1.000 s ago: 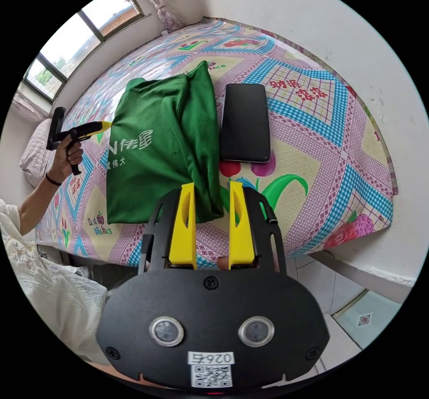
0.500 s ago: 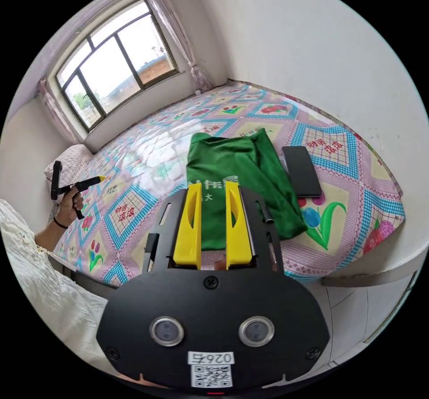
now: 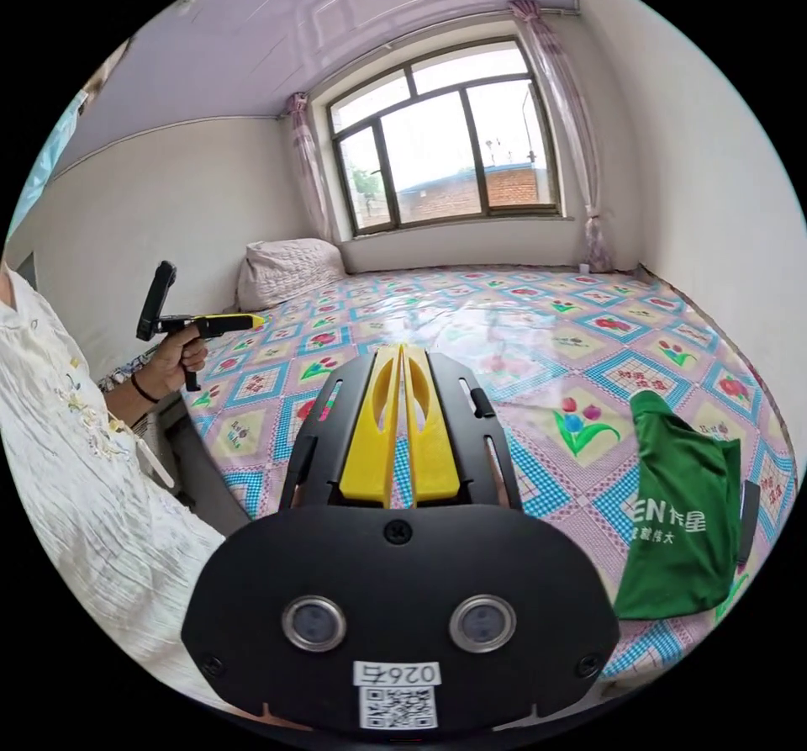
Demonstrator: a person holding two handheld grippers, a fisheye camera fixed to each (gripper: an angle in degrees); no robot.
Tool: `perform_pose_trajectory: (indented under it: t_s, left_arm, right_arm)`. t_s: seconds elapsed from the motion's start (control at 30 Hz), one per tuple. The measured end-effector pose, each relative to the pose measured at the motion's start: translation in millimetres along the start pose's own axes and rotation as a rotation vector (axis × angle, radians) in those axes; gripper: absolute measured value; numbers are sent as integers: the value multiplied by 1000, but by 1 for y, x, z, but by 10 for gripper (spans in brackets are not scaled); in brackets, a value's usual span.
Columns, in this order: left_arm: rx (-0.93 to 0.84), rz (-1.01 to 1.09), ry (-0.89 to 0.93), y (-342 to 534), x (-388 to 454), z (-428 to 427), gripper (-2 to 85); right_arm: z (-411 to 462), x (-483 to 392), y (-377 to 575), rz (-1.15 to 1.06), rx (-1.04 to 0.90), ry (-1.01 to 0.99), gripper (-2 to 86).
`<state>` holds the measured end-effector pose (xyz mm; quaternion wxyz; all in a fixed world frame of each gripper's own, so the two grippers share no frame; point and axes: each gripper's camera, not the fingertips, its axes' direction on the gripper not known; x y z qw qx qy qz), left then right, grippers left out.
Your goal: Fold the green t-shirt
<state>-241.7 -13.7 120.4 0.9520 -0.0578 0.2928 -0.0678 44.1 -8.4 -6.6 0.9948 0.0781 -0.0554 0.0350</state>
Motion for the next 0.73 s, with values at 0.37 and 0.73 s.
perform_pose_trajectory:
  t_s: [0.37, 0.73]
  left_arm:
    - [162, 128, -131, 86, -63, -110, -8]
    - [413, -113, 178, 98, -115, -182, -10]
  right_arm:
    - [-11, -78, 21, -125, 66, -110, -9]
    - [-105, -87, 55, -26, 421, -72, -10]
